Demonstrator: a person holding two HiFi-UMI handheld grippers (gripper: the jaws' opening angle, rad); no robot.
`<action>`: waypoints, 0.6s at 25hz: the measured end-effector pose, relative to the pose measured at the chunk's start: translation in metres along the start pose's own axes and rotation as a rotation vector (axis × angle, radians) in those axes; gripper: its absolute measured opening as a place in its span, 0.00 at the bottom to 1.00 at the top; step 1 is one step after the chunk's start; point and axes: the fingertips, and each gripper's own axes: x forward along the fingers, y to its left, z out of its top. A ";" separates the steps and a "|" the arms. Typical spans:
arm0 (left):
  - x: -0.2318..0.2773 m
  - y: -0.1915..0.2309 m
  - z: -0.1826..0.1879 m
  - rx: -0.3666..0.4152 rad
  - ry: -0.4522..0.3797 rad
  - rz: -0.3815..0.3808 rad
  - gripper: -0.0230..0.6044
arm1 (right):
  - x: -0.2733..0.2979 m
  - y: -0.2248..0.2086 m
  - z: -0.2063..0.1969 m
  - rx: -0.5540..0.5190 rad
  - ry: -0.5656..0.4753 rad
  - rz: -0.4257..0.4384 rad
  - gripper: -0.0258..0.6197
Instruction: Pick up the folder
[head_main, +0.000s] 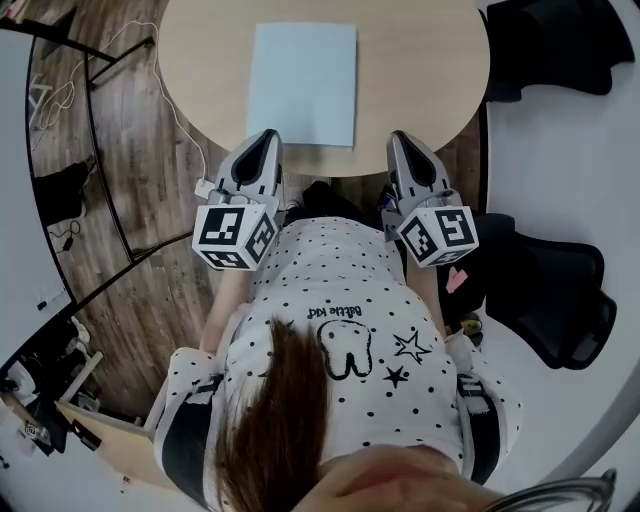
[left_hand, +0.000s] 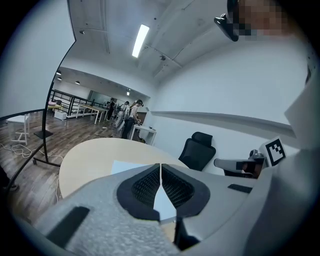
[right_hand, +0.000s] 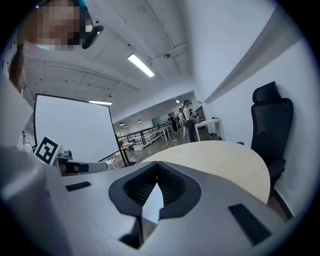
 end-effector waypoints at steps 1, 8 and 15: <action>0.005 -0.003 0.001 -0.001 -0.004 0.001 0.07 | 0.003 -0.002 0.002 0.002 -0.005 0.008 0.05; 0.018 -0.012 0.005 -0.006 -0.026 0.033 0.07 | 0.013 -0.011 -0.002 0.010 0.027 0.060 0.05; 0.019 -0.009 0.004 -0.020 -0.031 0.072 0.07 | 0.013 -0.021 -0.008 0.027 0.049 0.065 0.05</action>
